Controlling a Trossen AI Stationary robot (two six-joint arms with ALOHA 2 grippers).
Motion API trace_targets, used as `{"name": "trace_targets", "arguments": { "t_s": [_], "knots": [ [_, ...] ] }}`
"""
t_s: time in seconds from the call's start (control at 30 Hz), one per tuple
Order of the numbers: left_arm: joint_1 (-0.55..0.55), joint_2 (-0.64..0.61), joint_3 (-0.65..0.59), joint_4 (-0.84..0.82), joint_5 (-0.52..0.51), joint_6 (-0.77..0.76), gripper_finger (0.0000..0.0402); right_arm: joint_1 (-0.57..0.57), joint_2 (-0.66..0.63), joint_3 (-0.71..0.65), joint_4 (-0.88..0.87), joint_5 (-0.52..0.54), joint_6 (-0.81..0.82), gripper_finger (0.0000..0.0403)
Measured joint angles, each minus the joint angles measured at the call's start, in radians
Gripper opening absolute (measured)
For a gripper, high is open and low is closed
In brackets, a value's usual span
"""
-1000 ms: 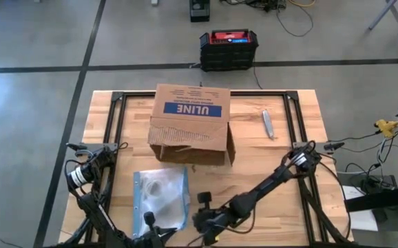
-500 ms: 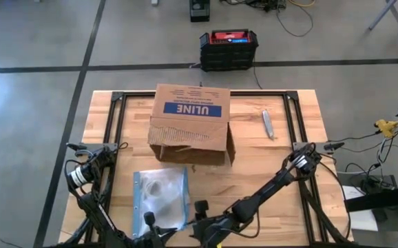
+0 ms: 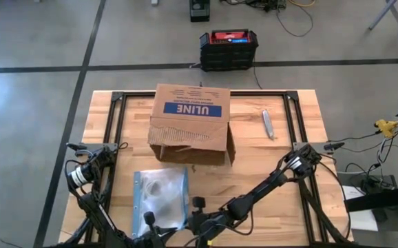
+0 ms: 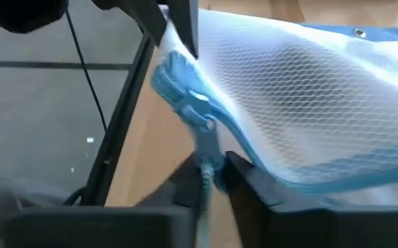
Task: Pack items into zip bag
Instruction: Close the blue zip bag
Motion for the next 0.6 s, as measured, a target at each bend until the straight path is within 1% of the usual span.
{"name": "trace_targets", "arguments": {
  "t_s": [0.03, 0.43, 0.6],
  "knots": [
    [0.0, 0.0, 0.0, 0.0, -0.002, -0.002, 0.0, 0.001, 0.0, 0.0, 0.001, -0.002, -0.004, 0.0011],
    [0.0, -0.02, 0.004, -0.01, -0.007, 0.015, 0.0, 0.0, -0.005, 0.004, -0.162, -0.003, 0.03, 0.0002],
    [-0.002, -0.022, 0.006, -0.019, -0.017, 0.015, 0.0, -0.001, -0.01, 0.002, -0.171, -0.011, 0.002, 0.0001]
  ]
}}
